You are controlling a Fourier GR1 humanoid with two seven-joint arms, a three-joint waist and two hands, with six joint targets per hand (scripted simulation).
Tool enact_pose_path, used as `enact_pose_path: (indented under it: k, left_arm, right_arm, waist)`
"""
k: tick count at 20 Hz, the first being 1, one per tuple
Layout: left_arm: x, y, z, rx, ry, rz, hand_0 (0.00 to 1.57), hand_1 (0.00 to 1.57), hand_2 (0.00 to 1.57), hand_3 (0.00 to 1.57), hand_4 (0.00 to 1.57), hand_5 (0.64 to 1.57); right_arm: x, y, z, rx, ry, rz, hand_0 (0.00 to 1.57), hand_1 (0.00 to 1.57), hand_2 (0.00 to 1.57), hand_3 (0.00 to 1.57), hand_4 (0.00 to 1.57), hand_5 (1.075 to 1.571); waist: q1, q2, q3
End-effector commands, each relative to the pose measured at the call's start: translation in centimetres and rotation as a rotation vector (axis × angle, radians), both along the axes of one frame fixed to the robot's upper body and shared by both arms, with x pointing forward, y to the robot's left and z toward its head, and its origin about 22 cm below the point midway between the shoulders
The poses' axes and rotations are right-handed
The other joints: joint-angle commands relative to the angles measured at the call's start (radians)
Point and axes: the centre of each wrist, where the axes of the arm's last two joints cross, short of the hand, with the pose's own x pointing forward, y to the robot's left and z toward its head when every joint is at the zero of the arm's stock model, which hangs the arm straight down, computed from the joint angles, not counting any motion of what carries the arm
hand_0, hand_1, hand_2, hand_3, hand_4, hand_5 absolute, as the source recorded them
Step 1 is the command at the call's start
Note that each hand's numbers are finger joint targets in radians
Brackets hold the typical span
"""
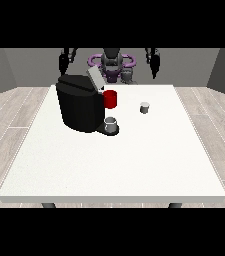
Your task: Insert the coffee pod into the coffee machine and close the lid
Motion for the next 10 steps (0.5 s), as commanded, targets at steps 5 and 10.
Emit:
enact_pose_path:
  k: [5,10]
  left_arm:
    - [-0.6,2.1,-0.4,0.305,0.001,-0.163,0.0,0.0,0.0,0.0,0.0,1.571]
    - [2.5,5.8,2.0,0.515,-0.019,-0.187,0.0,0.0,0.0,0.0,0.0,1.571]
  right_arm:
    - [-0.1,0.6,-0.1,0.025,0.043,0.014,0.0,0.0,0.0,0.0,0.0,1.571]
    - [1.9,1.4,2.2,-0.106,-0.095,-0.112,0.0,0.0,0.0,0.0,0.0,1.571]
  waist:
    - [0.005,-0.026,0.0181]
    - [-0.047,0.075,0.0176]
